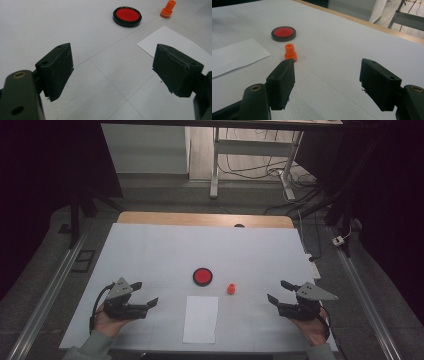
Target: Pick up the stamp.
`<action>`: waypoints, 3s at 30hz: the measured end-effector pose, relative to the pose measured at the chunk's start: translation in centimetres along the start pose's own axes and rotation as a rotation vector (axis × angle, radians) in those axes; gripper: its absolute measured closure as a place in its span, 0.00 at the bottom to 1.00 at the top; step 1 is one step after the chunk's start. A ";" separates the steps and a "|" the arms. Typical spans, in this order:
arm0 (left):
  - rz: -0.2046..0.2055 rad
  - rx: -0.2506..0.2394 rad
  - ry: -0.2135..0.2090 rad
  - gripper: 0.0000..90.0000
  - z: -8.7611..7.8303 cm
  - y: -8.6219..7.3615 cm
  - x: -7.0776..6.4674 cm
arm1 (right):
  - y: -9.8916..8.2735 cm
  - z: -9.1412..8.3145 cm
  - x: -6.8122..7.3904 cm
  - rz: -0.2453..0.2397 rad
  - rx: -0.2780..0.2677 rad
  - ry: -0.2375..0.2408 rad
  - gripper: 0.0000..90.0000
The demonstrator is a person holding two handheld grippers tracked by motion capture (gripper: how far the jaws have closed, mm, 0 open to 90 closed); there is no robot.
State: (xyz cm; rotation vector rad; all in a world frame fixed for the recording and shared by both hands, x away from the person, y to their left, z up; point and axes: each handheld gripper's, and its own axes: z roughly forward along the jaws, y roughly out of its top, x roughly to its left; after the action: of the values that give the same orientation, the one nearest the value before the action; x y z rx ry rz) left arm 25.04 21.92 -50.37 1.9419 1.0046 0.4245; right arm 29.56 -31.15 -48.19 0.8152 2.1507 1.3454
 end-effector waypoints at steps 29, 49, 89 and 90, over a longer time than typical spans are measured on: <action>-0.021 -0.006 -0.019 0.19 -0.4 0.0 0.2 | -0.2 1.1 0.3 0.009 0.026 0.009 0.33; -0.006 -0.003 -0.012 0.18 -0.6 -0.1 0.0 | 0.8 1.5 1.4 -0.006 0.009 0.038 0.33; -0.005 0.011 -0.008 0.19 -0.6 -0.5 -0.6 | 4.4 6.3 5.4 -0.057 0.064 0.168 0.35; -0.004 0.012 -0.008 0.19 -0.6 -0.5 -0.6 | 4.6 6.5 5.5 -0.060 0.068 0.170 0.35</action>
State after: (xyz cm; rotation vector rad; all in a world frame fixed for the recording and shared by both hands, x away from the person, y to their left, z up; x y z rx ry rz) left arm 24.09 21.92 -50.40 1.9503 1.0074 0.4087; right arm 31.08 -21.64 -47.11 0.6768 2.3434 1.3610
